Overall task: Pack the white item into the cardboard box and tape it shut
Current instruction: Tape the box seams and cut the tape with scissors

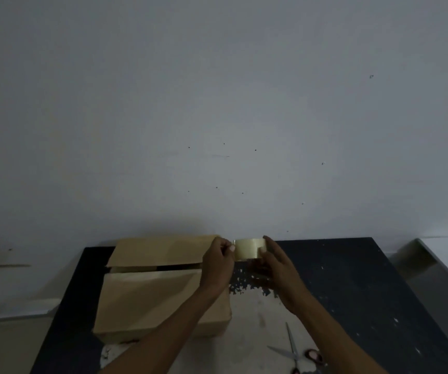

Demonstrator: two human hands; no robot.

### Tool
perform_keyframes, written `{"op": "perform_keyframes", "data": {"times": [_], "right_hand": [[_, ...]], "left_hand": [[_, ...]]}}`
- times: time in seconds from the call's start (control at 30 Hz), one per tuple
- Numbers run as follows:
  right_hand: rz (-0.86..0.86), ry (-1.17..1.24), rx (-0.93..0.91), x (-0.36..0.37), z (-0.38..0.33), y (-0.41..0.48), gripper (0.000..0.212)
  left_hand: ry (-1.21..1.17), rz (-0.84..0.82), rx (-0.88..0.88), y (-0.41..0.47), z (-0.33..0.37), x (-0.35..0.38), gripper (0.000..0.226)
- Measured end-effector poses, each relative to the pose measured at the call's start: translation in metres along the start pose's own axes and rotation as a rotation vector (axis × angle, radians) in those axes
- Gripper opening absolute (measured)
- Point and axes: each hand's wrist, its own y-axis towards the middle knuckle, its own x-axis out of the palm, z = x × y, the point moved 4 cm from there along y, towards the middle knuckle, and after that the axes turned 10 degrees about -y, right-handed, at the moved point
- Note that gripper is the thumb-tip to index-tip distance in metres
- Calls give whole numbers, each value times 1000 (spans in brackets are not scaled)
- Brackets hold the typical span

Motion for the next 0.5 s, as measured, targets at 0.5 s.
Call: {"op": "perform_keyframes", "data": {"times": [0.5], "right_hand": [[-298,-504,-428,35,-47,-5,31]], "left_hand": [[-356,-417,-196,14,2,-68,20]]}}
